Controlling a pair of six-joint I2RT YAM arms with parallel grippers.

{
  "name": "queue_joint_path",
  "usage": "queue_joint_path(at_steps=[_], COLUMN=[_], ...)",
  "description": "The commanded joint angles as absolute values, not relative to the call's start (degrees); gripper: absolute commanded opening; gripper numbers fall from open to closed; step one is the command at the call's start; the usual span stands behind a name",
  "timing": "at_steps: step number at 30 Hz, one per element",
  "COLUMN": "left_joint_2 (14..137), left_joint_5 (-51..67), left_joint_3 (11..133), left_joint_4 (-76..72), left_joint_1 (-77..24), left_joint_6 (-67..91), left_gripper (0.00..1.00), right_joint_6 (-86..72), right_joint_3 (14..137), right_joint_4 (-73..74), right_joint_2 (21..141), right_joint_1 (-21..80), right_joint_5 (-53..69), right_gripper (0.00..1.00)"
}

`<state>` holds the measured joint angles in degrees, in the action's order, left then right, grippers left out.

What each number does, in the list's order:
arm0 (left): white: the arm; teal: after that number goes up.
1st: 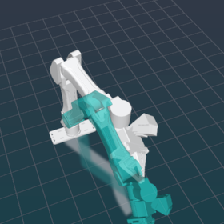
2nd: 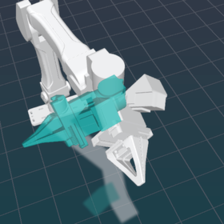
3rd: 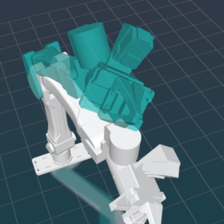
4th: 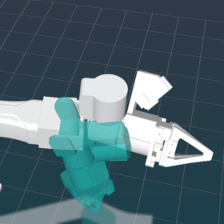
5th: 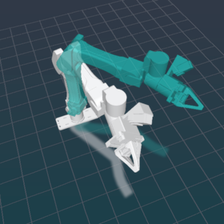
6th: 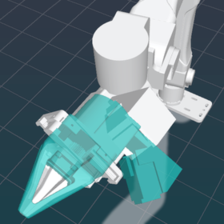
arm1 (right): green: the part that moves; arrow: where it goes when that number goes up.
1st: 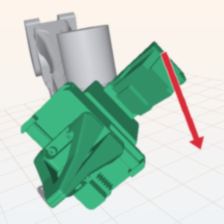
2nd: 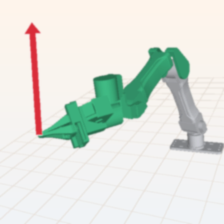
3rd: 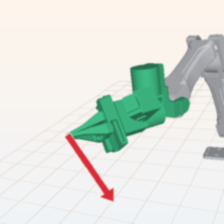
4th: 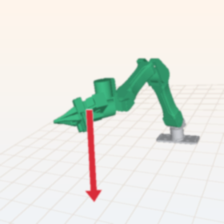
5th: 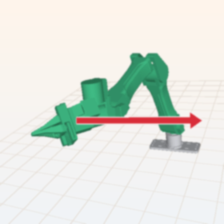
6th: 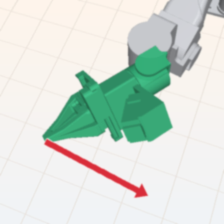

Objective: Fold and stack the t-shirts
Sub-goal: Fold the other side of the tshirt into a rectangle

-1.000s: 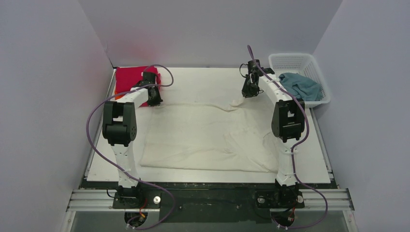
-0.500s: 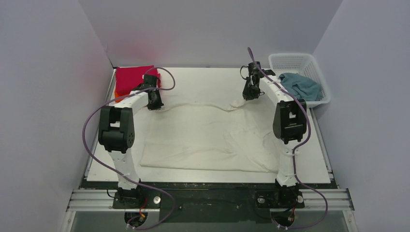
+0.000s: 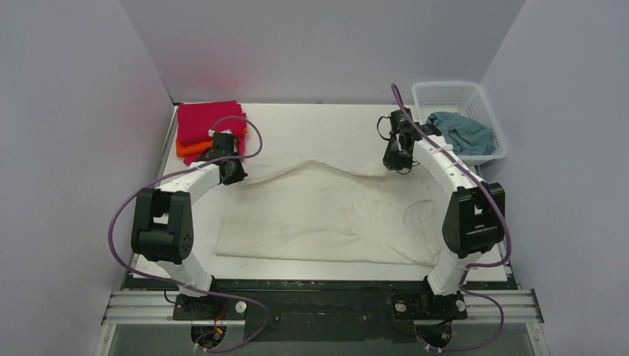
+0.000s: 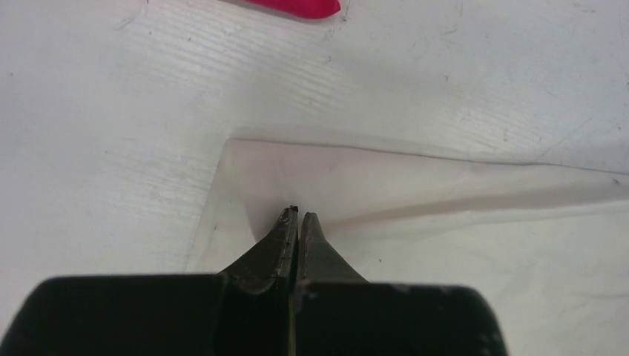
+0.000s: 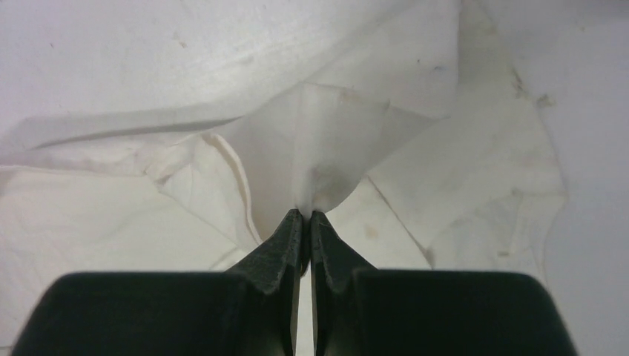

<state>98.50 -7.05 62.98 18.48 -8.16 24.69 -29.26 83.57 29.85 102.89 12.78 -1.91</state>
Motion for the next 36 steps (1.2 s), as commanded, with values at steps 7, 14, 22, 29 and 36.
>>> queue_joint_path(at_steps=[7,14,22,29,36], left_joint_2=[86.74,80.57,79.57,80.31,78.48], left_joint_5=[-9.61,-11.93,-12.81,-16.01,-23.61], left_joint_3=[53.41,45.87,45.2,45.55,47.4], left_joint_4=[10.96,9.65,10.59,13.97,24.03], left_joint_1=[-7.97,-6.83,-6.4,-6.39,-6.27], left_joint_6=[31.19,36.05,37.82,39.35,43.38], left_gripper=[0.0,0.0,0.0,0.0,0.57], right_joint_6=[-33.51,-33.44,-33.67,-39.94,-51.39], right_joint_3=[68.95,62.58,58.64,55.62,45.37], right_joint_4=[37.93,41.89,43.88,46.97,50.99], right_joint_2=[85.05,76.27,72.04,71.36,64.4], right_joint_1=[20.47,21.84,24.63,29.78,40.17], right_joint_5=[-11.27,-11.97,-9.67,-10.17,-5.45], right_gripper=[0.0,0.0,0.0,0.0,0.28])
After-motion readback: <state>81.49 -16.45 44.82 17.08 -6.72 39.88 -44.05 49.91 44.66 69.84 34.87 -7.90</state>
